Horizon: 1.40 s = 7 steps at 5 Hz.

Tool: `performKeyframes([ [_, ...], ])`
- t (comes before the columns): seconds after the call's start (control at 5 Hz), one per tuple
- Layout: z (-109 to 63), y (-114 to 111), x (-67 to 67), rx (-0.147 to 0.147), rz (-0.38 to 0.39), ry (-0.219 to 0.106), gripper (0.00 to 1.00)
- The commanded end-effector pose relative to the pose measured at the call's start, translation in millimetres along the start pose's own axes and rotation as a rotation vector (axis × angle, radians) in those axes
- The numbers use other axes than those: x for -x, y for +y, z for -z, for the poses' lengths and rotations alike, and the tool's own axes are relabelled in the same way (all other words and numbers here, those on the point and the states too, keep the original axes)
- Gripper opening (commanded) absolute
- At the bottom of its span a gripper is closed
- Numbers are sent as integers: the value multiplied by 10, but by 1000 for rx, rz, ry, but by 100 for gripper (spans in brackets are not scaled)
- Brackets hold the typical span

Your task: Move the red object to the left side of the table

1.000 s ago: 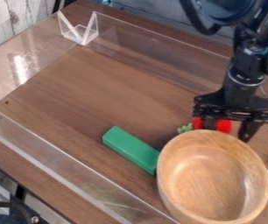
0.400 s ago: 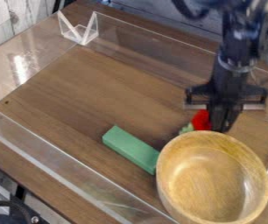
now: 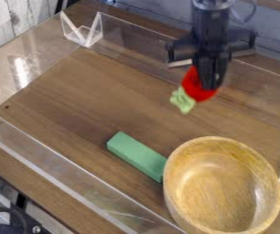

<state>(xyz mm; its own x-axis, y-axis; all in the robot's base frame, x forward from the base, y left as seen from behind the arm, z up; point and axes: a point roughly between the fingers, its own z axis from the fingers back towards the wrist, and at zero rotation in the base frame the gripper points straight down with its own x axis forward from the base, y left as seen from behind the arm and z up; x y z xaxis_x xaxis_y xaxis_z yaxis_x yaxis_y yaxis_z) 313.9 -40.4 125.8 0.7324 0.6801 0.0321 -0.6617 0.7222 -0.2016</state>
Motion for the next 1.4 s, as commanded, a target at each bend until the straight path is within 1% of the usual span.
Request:
performKeyframes([
  [0.0, -215, 148, -121, 55, -72, -48, 0],
  [0.2, -180, 336, -159, 72, -147, -49, 0],
  [0.4, -183, 476, -253, 85, -204, -49, 0],
  [0.6, -167, 609, -327, 86, -230, -43, 0],
  [0.8, -121, 741, -397, 87, -297, -42, 0],
  [1.0, -69, 848, -446, 92, -354, -32, 0],
  [1.2, 46, 893, -392, 104, -423, -28, 0],
])
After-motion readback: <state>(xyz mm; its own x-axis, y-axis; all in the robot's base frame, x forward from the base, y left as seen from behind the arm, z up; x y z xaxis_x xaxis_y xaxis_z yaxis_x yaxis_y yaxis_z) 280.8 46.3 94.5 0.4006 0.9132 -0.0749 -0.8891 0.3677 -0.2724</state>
